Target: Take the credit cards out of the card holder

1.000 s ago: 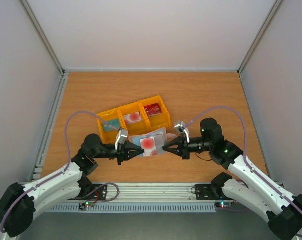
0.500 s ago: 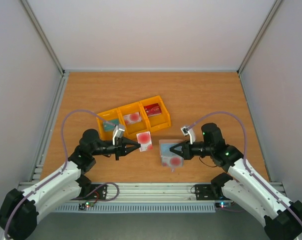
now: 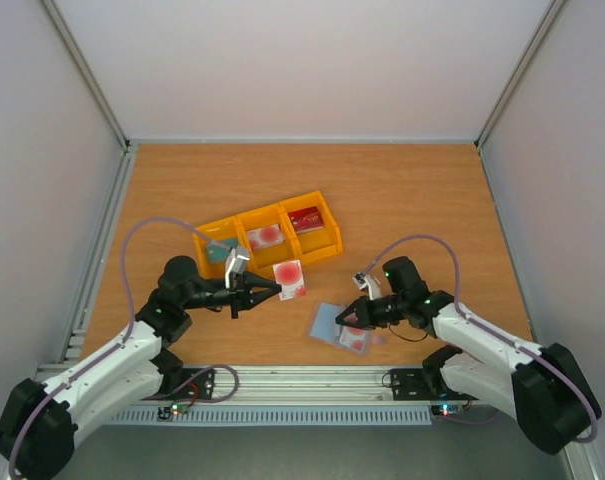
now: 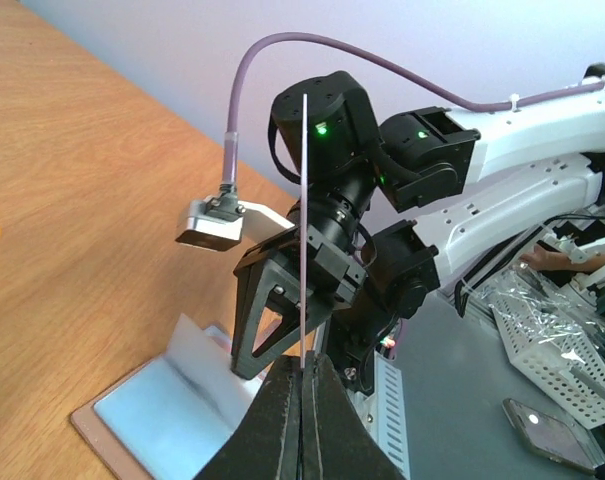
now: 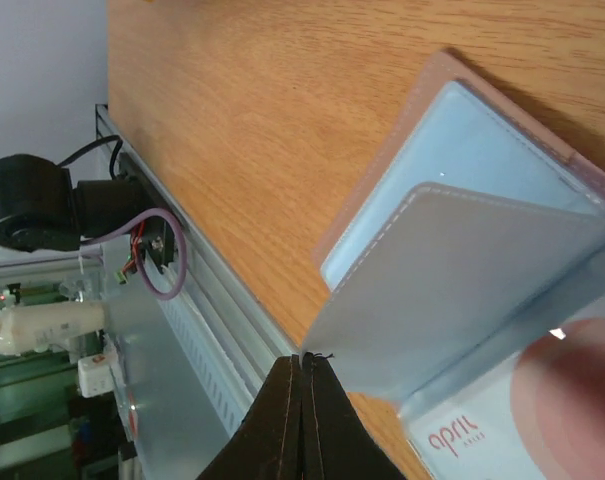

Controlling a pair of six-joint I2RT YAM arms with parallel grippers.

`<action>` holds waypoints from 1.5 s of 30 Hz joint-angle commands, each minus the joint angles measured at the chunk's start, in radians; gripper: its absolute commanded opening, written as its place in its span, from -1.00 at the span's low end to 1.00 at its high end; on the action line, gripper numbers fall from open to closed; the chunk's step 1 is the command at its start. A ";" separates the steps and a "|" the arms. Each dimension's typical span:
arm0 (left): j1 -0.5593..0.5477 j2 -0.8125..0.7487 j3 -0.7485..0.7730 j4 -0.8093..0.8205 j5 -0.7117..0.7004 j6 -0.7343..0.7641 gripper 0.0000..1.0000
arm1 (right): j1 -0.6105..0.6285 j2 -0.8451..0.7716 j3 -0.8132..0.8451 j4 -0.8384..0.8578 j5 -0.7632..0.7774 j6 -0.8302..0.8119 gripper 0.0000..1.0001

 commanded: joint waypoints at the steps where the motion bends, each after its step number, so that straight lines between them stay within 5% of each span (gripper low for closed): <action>1: 0.005 0.008 0.025 0.021 -0.005 0.028 -0.99 | -0.006 0.102 -0.010 0.145 -0.047 0.043 -0.98; 10: 0.005 0.022 0.064 -0.061 -0.119 0.048 -0.99 | -0.021 0.170 0.040 0.058 0.012 0.028 -0.97; 17: 0.005 0.022 0.091 -0.126 -0.088 0.118 -1.00 | -0.023 0.060 0.180 -0.304 0.154 -0.072 -0.83; 22: 0.020 0.012 0.157 -0.274 -0.038 0.223 -0.99 | -0.025 -0.072 0.295 -0.514 0.289 -0.128 -0.43; 25: 0.020 -0.002 0.204 -0.370 0.114 0.363 -0.99 | -0.024 -0.184 0.411 -0.573 0.329 -0.188 -0.16; 30: 0.020 0.027 0.264 -0.528 0.260 0.553 -0.99 | 0.015 -0.269 0.518 -0.294 0.007 -0.265 0.35; 35: 0.019 0.054 0.287 -0.591 0.273 0.592 -1.00 | 0.153 -0.097 0.673 -0.323 0.059 -0.451 0.95; 41: 0.016 0.056 0.311 -0.655 0.274 0.614 -0.99 | 0.327 0.091 0.850 -0.495 0.202 -0.619 0.90; 45: 0.015 0.051 0.309 -0.659 0.268 0.616 -1.00 | 0.386 0.203 0.908 -0.589 0.236 -0.678 0.57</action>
